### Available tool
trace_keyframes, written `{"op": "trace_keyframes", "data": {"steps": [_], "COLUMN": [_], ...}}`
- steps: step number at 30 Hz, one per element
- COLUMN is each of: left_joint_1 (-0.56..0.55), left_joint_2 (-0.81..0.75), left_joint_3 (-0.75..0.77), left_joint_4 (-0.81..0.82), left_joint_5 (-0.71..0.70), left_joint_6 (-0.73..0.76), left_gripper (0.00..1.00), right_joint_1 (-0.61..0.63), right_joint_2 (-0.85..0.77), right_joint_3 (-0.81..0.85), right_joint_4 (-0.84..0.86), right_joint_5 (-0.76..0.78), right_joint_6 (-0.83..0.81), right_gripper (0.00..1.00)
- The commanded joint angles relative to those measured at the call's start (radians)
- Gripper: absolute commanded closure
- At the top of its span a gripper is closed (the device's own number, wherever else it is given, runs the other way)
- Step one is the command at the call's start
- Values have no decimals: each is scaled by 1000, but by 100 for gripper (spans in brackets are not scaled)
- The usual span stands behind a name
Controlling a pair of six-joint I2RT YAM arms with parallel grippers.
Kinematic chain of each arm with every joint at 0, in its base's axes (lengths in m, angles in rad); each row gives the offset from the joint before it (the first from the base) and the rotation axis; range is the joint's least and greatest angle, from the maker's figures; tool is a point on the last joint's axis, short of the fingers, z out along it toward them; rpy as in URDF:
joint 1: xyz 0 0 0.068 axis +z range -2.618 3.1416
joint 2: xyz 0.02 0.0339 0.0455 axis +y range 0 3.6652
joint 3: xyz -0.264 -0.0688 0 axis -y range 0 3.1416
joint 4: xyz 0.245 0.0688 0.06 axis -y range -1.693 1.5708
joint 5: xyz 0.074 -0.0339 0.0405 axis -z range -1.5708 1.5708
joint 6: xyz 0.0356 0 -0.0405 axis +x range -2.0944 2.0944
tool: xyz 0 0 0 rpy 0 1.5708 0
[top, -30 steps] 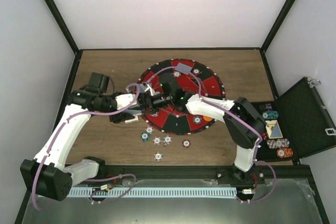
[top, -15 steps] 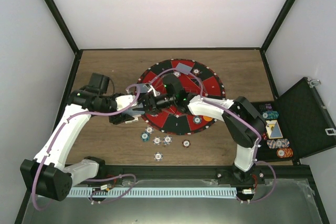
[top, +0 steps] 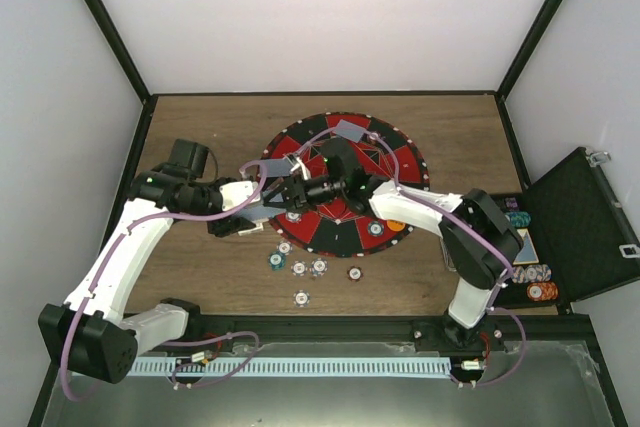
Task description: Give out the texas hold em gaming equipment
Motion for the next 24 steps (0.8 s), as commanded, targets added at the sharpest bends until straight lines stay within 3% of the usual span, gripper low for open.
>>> {"op": "trace_keyframes", "data": {"steps": [1,7,12,18,24], "left_joint_1": [4,3,3,3,4], "left_joint_2": [-26,-21,-23,-24,-25], "left_joint_3": [19,20,13,8,6], "left_joint_4": [9,11,12,13,13], "left_joint_5": [40,37,23,15,11], "left_joint_6": [12,12,18,22,26], "left_gripper": [96,96,96,96,96], "right_joint_1": [-20,-31,-69,-179,-363], "right_joint_2": [-52,-82,-134,-220,-305], "right_joint_3": [-15,-32,-55,-140,-297], "right_joint_4": [-92,-116,-157,-237,-328], "right_joint_5": [44,49,58,49,42], "right_joint_6": [-39,-52,-71,-137,-240], "right_gripper": [69,88,97,99,99]}}
